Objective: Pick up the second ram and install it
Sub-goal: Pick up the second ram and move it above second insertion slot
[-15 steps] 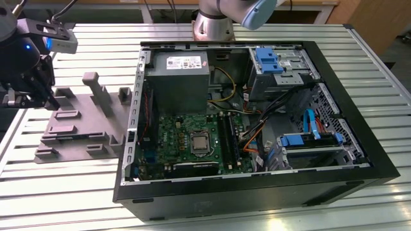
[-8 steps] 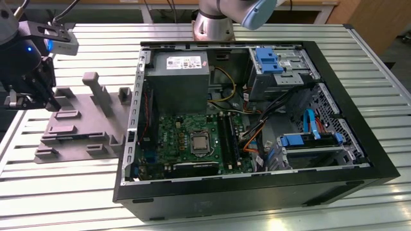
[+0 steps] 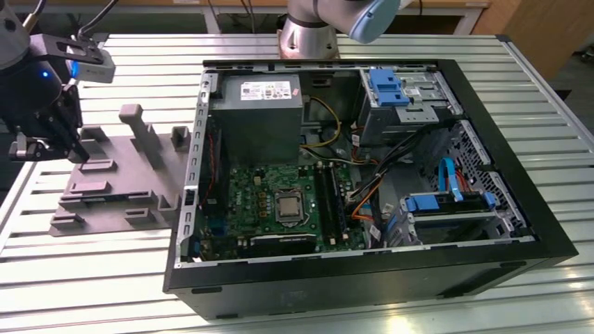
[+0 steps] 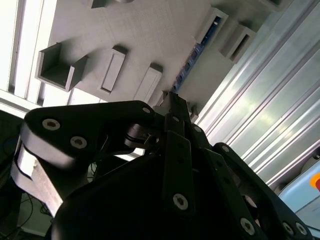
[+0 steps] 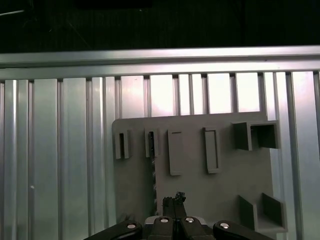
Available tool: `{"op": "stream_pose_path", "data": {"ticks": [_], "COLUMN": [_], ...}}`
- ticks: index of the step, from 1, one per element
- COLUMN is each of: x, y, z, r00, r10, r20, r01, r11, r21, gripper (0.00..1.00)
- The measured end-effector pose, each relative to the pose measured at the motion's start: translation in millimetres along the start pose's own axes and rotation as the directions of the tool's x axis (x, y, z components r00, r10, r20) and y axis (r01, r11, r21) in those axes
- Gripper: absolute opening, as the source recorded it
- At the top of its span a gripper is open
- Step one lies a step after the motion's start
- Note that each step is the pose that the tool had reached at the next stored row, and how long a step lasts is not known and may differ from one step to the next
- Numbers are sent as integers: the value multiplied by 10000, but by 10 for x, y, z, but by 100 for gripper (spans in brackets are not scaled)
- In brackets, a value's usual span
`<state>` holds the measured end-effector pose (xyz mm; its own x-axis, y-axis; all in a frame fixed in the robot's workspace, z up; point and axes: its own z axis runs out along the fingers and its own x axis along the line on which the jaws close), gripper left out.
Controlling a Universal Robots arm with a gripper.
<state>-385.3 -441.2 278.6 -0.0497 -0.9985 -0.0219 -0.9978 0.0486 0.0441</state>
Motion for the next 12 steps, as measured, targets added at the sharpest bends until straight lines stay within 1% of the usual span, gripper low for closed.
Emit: {"op": "stream_pose_path", "data": {"ticks": [12], "x": [2], "y": [-3], "z": [60], "r00": [10000], "r10": [-2], "r20": [0], "r01": [2], "r11": [10000], "r21": [0], "gripper": [11]}}
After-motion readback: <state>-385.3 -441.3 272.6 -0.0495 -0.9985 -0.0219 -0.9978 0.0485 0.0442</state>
